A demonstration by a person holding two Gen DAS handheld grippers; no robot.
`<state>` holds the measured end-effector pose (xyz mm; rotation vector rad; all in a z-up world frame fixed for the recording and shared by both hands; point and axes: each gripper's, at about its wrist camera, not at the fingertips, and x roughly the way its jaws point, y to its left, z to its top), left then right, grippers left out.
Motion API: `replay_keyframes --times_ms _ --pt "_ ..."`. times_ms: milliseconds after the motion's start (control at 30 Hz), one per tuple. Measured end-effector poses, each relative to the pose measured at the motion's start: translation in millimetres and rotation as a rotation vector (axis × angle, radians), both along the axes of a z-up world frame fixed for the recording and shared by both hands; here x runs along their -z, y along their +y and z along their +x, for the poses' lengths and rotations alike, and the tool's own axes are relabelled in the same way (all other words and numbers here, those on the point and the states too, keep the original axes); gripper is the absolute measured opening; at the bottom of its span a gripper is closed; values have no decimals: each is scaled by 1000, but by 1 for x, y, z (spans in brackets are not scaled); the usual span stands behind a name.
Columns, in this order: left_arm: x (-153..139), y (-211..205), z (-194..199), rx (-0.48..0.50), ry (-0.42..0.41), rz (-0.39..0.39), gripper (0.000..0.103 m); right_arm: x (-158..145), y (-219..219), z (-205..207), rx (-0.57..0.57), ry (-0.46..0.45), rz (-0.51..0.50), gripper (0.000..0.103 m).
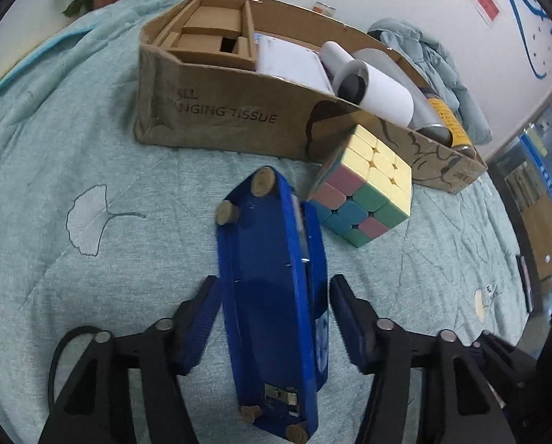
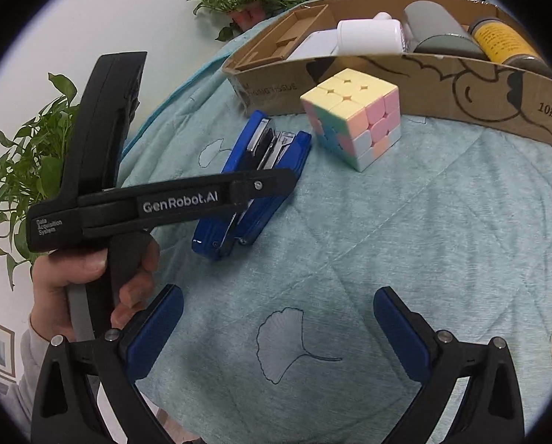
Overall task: Organize rigid objects
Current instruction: 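Move both grippers toward the blue stapler on the quilt, then grasp the blue stapler with both grippers and lift it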
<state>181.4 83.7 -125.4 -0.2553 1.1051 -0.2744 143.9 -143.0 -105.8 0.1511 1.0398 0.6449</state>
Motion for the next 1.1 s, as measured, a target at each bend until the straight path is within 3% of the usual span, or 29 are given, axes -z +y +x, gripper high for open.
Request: replay_keyframes --times_ms 167,267,500,600,767,933,1033,1100 --pt "0 -9 -6 -7 48 -68 56 10 -6 5 6 35 33 100" --pt "0 -26 -13 26 79 -131 49 11 -14 4 12 30 48 99" --pt "5 -72 -17 82 128 -219 51 11 -44 -2 62 22 47 96" --pt "4 -91 -16 80 148 -231 51 13 -58 -6 103 28 52 95" --pt "5 -118 -8 129 186 -241 51 12 -76 -4 159 42 63 85" --pt "5 -124 -2 161 208 -267 52 11 -76 -4 179 49 36 79" --pt "4 -116 -4 169 212 -297 52 11 -66 -7 207 16 -2 80" --pt "1 -110 -6 170 177 -268 57 12 -57 -13 237 -32 -34 80"
